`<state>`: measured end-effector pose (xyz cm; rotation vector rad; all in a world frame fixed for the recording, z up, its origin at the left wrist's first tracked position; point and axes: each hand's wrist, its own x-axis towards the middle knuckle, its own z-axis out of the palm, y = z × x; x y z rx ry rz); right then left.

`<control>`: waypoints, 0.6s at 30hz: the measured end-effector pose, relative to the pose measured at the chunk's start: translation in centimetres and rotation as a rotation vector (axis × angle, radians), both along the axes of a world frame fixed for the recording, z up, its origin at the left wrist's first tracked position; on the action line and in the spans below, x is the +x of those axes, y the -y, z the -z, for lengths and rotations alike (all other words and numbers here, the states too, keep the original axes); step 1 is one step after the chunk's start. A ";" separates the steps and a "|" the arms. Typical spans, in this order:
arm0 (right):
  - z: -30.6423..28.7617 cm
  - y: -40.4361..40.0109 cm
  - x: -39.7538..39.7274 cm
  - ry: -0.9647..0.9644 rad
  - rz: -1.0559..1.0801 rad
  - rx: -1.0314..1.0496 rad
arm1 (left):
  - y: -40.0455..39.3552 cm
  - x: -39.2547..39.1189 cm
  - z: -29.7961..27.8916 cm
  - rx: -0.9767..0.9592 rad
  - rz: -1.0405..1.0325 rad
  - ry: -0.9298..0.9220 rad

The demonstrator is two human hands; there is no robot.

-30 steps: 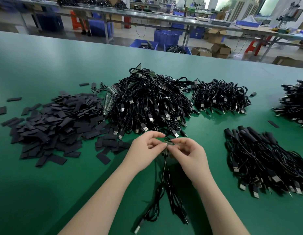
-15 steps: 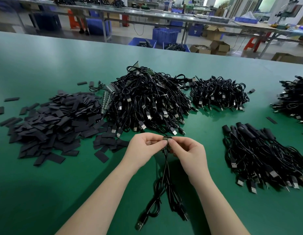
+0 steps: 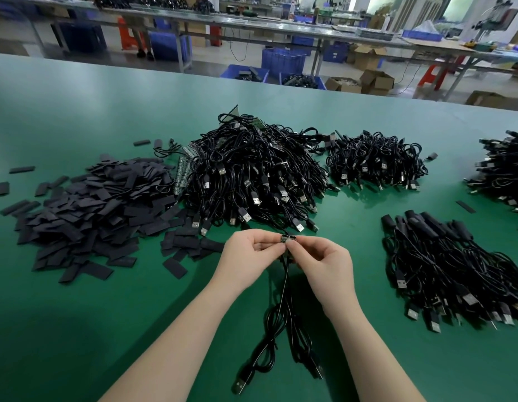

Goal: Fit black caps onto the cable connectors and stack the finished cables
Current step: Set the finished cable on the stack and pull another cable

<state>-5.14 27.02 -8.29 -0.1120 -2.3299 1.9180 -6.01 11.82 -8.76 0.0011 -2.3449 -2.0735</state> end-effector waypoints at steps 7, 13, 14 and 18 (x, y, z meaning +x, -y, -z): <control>0.2 0.3 0.0 -0.054 0.027 0.047 | -0.7 0.2 0.1 -0.124 -0.086 -0.075; 0.5 1.0 0.0 -0.103 0.056 0.064 | -1.2 0.3 0.2 -0.193 -0.150 -0.089; 0.5 1.0 0.0 -0.112 0.056 0.063 | -1.2 0.4 0.2 -0.200 -0.152 -0.088; 0.7 1.2 0.2 -0.157 0.079 0.093 | -1.5 0.5 0.1 -0.237 -0.162 -0.105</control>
